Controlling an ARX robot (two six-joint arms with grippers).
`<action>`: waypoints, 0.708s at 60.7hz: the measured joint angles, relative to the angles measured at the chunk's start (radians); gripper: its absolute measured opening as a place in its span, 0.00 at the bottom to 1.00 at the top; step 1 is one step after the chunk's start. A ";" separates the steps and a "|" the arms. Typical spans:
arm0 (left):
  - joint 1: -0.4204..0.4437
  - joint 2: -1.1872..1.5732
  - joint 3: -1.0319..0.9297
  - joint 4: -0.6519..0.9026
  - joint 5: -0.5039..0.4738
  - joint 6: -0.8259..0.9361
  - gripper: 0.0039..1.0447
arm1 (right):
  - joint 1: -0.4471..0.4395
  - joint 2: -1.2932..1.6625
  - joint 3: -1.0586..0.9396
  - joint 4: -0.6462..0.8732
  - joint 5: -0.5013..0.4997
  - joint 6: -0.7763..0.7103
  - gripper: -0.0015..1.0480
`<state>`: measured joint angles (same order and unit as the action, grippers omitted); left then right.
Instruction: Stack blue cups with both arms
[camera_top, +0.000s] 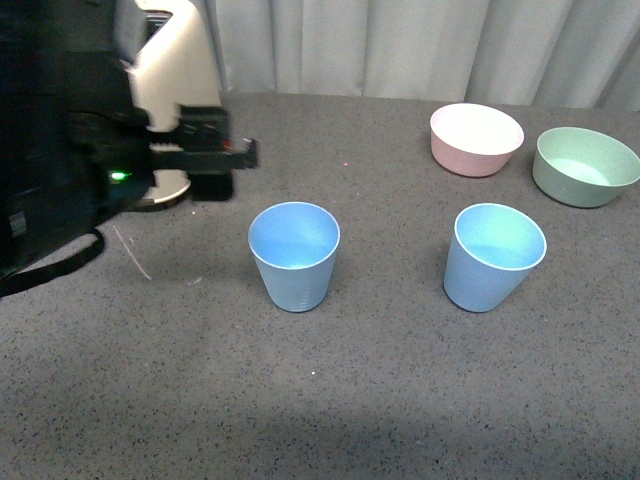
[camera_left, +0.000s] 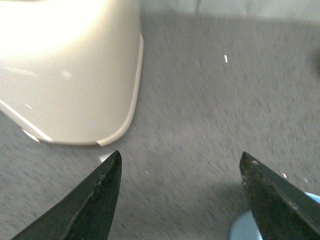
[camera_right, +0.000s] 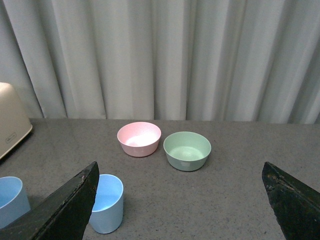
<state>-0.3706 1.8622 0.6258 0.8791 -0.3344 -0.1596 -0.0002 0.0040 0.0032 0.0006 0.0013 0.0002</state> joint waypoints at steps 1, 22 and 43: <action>0.011 -0.009 -0.039 0.097 0.002 0.031 0.62 | 0.000 0.000 0.000 0.000 0.000 0.000 0.91; 0.149 -0.348 -0.340 0.307 0.116 0.140 0.05 | 0.000 0.000 0.000 0.000 -0.003 0.000 0.91; 0.242 -0.666 -0.502 0.175 0.207 0.151 0.03 | 0.000 0.000 0.000 0.000 -0.003 0.000 0.91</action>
<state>-0.1284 1.1965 0.1234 1.0538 -0.1272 -0.0086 -0.0002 0.0040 0.0032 0.0006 -0.0013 0.0002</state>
